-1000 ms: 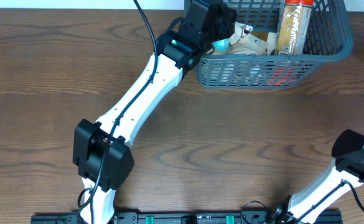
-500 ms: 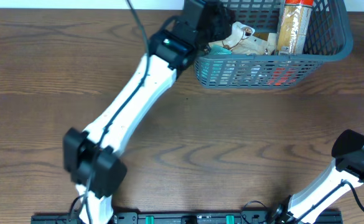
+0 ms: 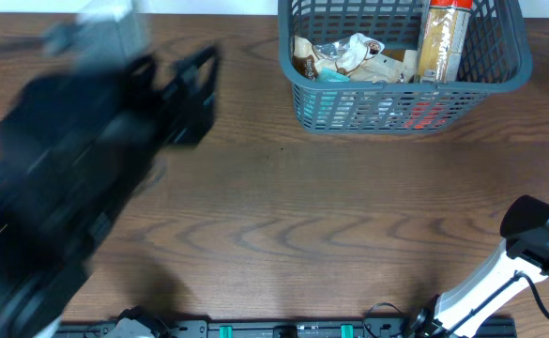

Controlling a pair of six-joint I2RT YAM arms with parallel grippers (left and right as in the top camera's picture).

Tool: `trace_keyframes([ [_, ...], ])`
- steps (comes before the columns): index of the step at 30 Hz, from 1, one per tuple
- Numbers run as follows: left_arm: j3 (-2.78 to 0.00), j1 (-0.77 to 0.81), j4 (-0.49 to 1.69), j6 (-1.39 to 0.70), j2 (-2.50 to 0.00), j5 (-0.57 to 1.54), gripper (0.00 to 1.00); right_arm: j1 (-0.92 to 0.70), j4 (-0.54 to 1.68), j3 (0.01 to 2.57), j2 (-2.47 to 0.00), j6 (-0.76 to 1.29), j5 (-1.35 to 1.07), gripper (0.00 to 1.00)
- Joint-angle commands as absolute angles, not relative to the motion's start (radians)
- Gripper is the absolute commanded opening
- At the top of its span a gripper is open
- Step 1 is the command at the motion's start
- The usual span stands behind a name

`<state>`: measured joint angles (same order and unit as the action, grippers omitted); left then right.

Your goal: Pack container

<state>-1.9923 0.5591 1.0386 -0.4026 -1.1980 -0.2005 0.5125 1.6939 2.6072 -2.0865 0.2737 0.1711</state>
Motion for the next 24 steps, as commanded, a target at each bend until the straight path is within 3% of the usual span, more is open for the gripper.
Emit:
trace_keyframes([
  [1,-1.988,0.558,1.103,-0.371,-1.136,-0.241,0.67,0.517,1.695,2.603,-2.095,0.265,0.171,0.99],
  [3,-1.988,0.558,1.146,-0.371,-1.081,-0.241,0.75,0.517,1.695,2.603,-2.095,0.265,0.171,0.99],
  [7,-1.988,0.558,1.222,-0.371,-0.984,-0.240,0.80,0.517,1.695,2.603,-2.095,0.265,0.171,0.99],
  [9,-1.988,0.558,1.260,-0.371,-0.945,-0.240,0.99,0.517,1.695,2.603,-2.095,0.265,0.171,0.99],
  [24,-1.988,0.558,1.639,-0.371,-0.812,-0.240,0.99,0.517,1.695,2.603,-2.095,0.265,0.171,0.99],
])
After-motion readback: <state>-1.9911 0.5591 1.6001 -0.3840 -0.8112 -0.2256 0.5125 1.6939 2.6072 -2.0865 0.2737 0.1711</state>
